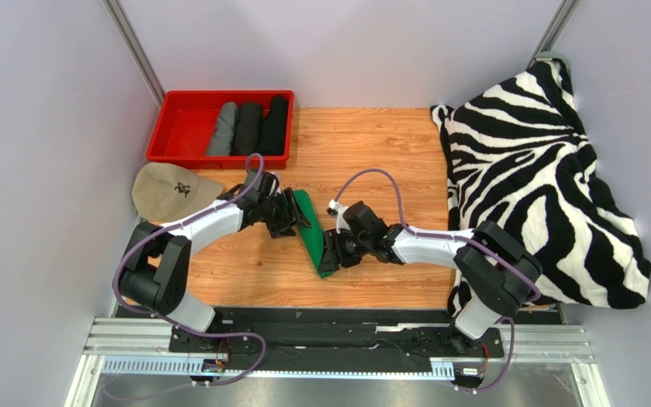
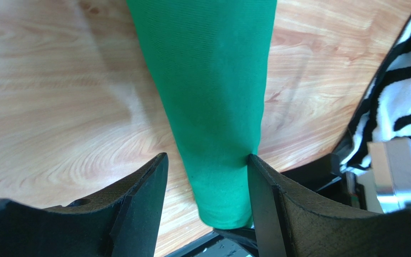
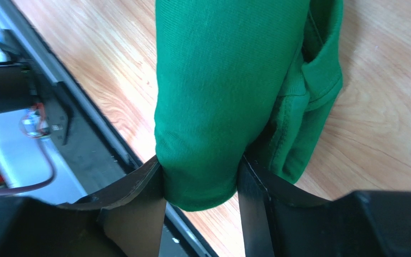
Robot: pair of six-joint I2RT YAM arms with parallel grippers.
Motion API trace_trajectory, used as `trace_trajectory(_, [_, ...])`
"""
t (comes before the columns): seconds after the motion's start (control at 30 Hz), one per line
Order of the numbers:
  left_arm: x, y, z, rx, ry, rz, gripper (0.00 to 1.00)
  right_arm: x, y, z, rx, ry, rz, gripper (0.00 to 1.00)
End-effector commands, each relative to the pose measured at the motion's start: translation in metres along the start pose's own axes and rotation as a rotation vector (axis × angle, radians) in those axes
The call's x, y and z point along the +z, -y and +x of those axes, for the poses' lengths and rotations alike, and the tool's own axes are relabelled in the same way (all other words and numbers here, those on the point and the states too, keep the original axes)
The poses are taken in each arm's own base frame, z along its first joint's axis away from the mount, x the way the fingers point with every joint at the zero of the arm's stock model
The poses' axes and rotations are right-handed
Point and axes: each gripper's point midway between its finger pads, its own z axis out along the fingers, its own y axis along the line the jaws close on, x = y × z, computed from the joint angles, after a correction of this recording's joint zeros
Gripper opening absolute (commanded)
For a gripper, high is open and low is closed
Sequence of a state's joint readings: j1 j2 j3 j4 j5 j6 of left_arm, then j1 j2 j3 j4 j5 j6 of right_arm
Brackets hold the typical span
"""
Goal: Roll the t-shirts
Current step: Roll the T-shirt to the center of the board, then pick up the T-shirt from the center of the board.
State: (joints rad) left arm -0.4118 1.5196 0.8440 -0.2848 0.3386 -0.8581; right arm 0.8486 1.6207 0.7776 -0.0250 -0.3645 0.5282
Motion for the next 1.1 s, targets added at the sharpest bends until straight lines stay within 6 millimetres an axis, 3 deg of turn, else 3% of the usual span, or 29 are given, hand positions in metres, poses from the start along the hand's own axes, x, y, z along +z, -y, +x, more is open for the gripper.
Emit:
trace_trajectory(0.0, [0.009, 0.014, -0.012, 0.006, 0.028, 0.072, 0.64, 0.004, -0.007, 0.003, 0.110, -0.036, -0.128, 0.50])
trace_trajectory(0.4, [0.036, 0.001, -0.018, -0.014, 0.008, 0.016, 0.64, 0.005, 0.005, -0.001, 0.224, -0.040, -0.169, 0.49])
trace_trajectory(1.07, [0.050, -0.001, -0.020, 0.077, 0.057, -0.175, 0.56, 0.000, 0.015, -0.002, 0.334, -0.039, -0.251, 0.48])
